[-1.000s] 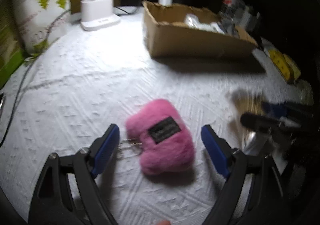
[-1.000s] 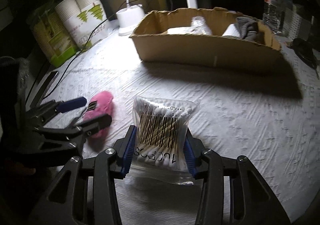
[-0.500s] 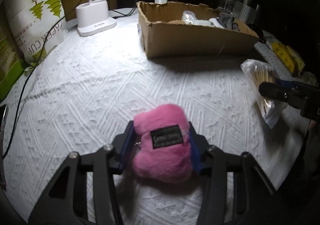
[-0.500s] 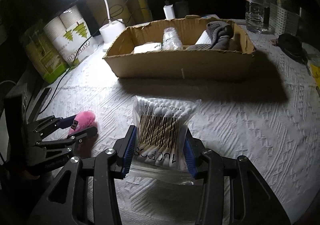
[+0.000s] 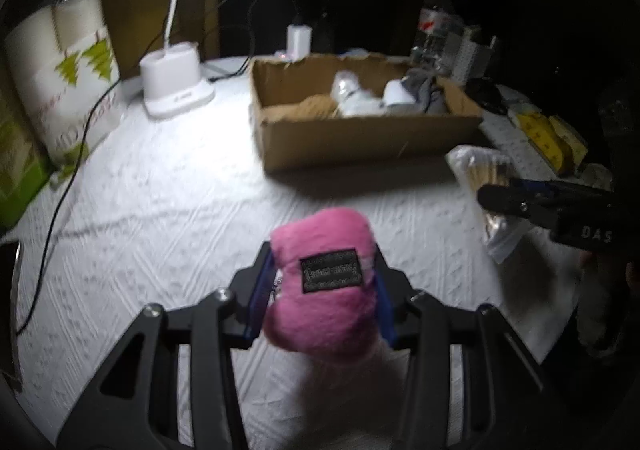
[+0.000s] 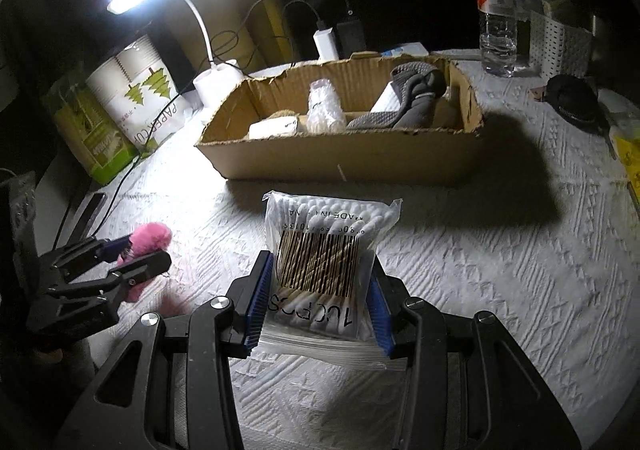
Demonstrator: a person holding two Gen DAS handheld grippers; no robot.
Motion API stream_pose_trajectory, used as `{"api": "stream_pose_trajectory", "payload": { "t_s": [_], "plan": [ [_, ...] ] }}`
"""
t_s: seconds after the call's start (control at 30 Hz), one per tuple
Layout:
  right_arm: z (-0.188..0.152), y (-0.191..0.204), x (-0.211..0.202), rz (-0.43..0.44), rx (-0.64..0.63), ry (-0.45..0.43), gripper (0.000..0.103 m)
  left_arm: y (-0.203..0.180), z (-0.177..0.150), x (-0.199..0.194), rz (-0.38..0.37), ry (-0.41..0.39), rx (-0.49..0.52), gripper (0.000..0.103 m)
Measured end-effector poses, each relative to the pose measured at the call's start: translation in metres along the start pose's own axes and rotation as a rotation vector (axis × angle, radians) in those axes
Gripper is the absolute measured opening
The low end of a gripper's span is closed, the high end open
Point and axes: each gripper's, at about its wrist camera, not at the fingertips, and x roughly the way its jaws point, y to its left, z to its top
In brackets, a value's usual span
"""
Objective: Organize soft objects
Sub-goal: 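Carry the pink plush and swab bag into the box and open both grippers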
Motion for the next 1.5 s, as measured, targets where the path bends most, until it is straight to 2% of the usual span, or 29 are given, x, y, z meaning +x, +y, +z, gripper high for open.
{"api": "stream_pose_trajectory", "payload": {
  "t_s": [0.73, 0.93, 1.5],
  "plan": [
    [0.055, -0.019, -0.019, -0.036, -0.021, -0.086, 0.047, -0.014, 0.068, -0.007, -0.029, -0.098, 0.042, 0.045],
    [0.067, -0.021, -0.014, -0.044, -0.028, -0.098, 0.047, -0.010, 0.084, -0.004, 0.004, -0.142, 0.065, 0.045],
    [0.111, -0.015, 0.016, -0.052, -0.070, -0.114, 0.047, 0.017, 0.124, 0.029, -0.025, -0.169, -0.003, 0.045]
  ]
}}
